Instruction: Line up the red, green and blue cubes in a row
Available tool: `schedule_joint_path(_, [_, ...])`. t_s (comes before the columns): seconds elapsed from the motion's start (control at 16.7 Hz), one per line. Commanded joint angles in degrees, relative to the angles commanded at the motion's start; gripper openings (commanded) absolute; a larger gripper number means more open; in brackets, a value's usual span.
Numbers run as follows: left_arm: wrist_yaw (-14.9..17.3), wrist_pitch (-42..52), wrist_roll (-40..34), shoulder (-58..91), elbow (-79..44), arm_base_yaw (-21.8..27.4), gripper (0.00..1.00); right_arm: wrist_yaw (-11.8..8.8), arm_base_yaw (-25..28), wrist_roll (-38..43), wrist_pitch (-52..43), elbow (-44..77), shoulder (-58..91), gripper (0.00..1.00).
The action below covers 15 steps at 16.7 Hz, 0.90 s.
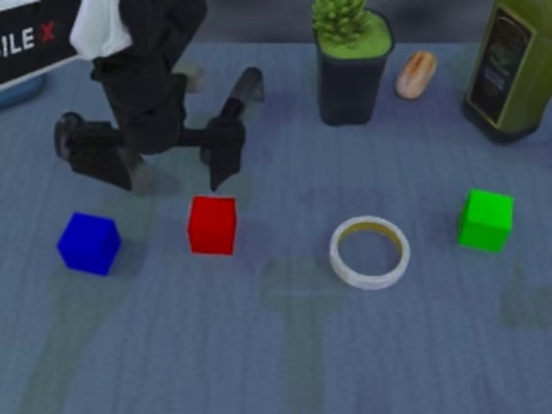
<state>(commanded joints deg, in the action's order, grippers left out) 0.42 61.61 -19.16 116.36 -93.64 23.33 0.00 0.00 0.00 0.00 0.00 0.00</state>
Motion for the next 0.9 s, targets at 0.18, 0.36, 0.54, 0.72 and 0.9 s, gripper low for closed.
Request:
schedule_joint_path(0.18, [-0.1, 4.3, -1.6, 8.3, -8.5, 1.9, 1.0, 0.0, 0.0, 0.0, 0.0, 0.0, 0.0, 1.0])
schedule_joint_path(0.36, [-0.2, 6.1, -2.3, 12.0, -12.5, 2.8, 1.0, 0.0, 0.0, 0.0, 0.0, 0.0, 0.0, 1.0])
schedule_joint_path(0.54, [-0.2, 6.1, -2.3, 12.2, -12.7, 2.8, 1.0, 0.0, 0.0, 0.0, 0.0, 0.0, 0.0, 1.0])
schedule_joint_path(0.72, [-0.2, 5.8, -2.2, 12.2, -12.4, 2.5, 1.0, 0.0, 0.0, 0.0, 0.0, 0.0, 0.0, 1.0])
schedule_joint_path(0.9, [-0.2, 1.8, -2.1, 13.6, -9.6, 2.7, 1.0, 0.0, 0.0, 0.0, 0.0, 0.0, 0.0, 1.0])
